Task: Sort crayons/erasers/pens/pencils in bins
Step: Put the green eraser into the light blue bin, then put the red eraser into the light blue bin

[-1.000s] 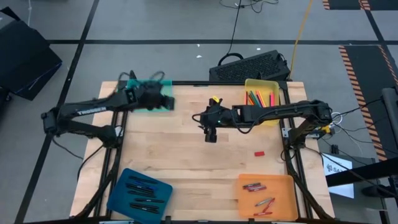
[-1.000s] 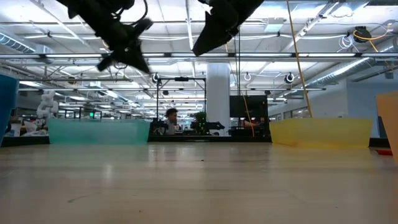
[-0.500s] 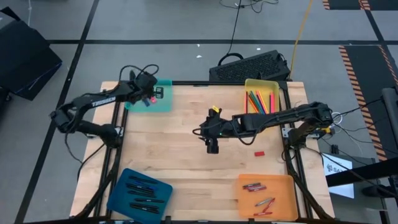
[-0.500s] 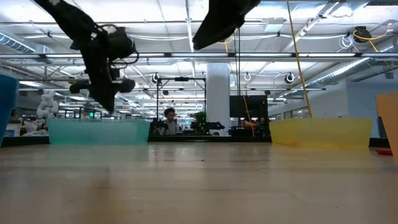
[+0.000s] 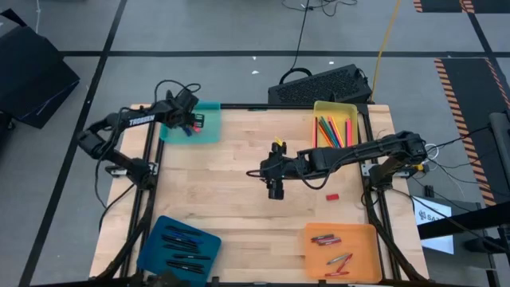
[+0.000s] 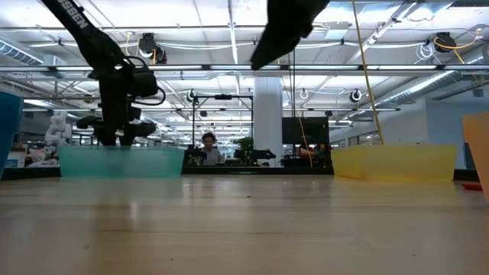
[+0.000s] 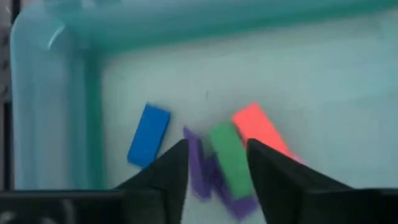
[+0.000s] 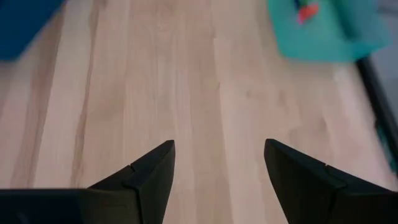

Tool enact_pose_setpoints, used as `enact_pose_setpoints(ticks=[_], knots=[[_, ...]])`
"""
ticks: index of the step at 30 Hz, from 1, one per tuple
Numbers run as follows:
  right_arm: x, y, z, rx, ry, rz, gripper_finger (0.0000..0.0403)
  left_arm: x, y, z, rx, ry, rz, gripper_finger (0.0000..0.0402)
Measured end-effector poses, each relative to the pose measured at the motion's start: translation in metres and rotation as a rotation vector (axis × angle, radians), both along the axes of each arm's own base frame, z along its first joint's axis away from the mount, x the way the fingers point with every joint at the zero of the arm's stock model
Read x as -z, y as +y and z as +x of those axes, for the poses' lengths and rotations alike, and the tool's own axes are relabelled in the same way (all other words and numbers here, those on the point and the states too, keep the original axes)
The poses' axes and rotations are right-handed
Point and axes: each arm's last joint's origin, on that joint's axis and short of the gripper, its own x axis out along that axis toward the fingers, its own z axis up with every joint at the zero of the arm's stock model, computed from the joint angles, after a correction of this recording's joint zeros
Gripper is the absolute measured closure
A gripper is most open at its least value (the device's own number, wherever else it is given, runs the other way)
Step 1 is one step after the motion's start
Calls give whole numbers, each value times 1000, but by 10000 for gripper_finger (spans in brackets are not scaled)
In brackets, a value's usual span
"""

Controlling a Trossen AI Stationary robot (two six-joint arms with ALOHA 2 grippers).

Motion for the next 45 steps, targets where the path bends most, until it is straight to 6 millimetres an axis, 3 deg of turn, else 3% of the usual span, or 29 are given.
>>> enact_pose_setpoints(ticks=[5,11,15,19,24,29,34,40,45], knots=[[-5,10,-9,-23,108,57,165,-30,-11,-8,72,-54,4,185],[-12,22,-6,-2,106,127,165,-87,-40,-17,260,-291,184,166],[5,30,11,-29,147,165,165,-125,-63,-21,473,-509,356,165],[25,33,19,-81,220,133,165,-149,-81,-28,570,-610,503,165],[27,27,18,-109,265,72,165,-157,-101,-32,616,-671,509,165],[27,22,0,-139,366,12,165,-161,-131,-19,761,-793,433,165],[36,14,-33,-136,437,-1,165,-160,-164,0,918,-801,396,165],[40,6,-77,-142,466,-4,165,-147,-200,21,1305,-718,301,165],[63,1,-115,-144,551,54,165,-154,-213,34,1313,-859,297,165]])
